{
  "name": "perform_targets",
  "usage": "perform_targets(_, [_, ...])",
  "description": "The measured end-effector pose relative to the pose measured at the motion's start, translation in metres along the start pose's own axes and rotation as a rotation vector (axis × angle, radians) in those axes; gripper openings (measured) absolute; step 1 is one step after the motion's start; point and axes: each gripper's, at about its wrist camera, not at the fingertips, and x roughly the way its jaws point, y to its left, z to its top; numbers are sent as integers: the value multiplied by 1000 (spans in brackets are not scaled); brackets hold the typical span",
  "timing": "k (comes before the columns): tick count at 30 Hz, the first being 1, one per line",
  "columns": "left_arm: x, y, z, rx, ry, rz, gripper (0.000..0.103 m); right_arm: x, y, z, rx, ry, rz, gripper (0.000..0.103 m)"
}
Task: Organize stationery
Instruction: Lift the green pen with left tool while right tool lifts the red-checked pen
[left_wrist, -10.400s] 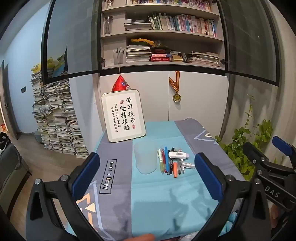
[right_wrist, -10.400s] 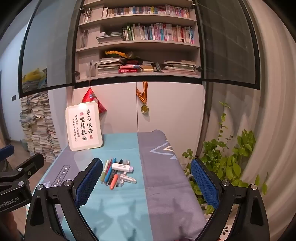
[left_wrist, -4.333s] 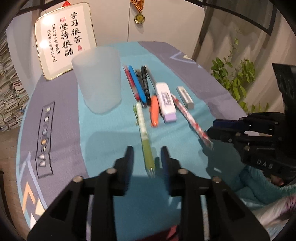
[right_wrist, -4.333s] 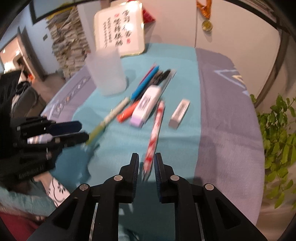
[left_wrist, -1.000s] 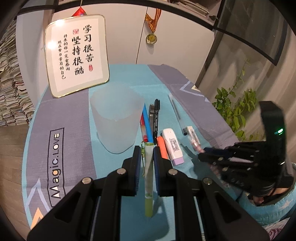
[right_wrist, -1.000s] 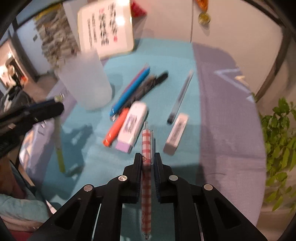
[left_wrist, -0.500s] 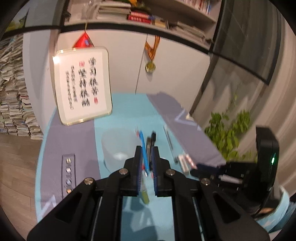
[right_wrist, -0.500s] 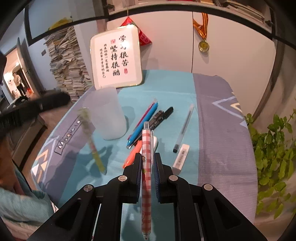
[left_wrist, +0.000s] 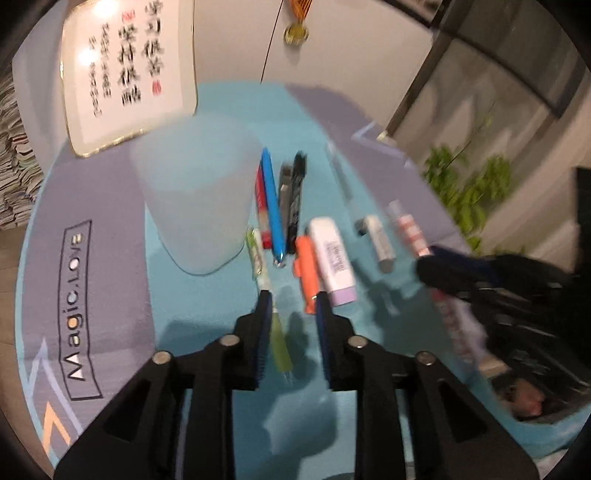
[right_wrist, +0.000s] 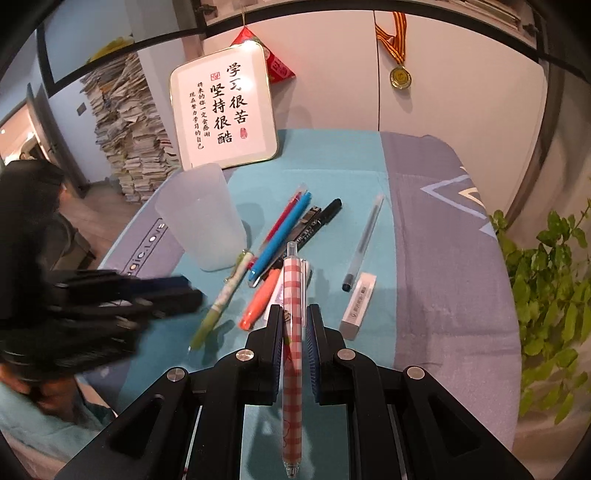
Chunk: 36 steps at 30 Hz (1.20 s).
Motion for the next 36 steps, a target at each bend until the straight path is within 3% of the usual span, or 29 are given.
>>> perform_targets(2, [11,1,5,2,2,38,38,2,-2,-3,-13,16,-18,13])
perform_targets(4, [19,3,10,5,1,80,38,11,-4,-8,-27,66,-42,13])
perform_targets(8, [36,9,16,-6,35,85,35,28,-6,-18,-42,136,-38,13])
perform_targets(11, [45,14,16,-17,57,74,10,34,-8,-21,-45,160,-31,13])
perform_targets(18, [28,11,-7,14,79,3,8,41,-7,-19,-71,182,-49,16])
perform_targets(22, [21,3,-16,65,65,19,9,51,-4,-12,-83,200,-52,28])
perform_targets(28, [30,2,2,78,46,40,23,70,-4,-4,-78,235,-64,28])
perform_targets(29, [35,0,5,86,54,38,24,71,-5,-3,-73,235,-61,21])
perform_targets(30, [38,0,6,90,64,41,24,71,-5,-2,-76,233,-64,14])
perform_targets(35, [42,4,6,84,76,34,22,58,-6,-1,-66,191,-64,14])
perform_targets(36, [42,6,7,78,80,32,12,54,-7,1,-59,177,-63,14])
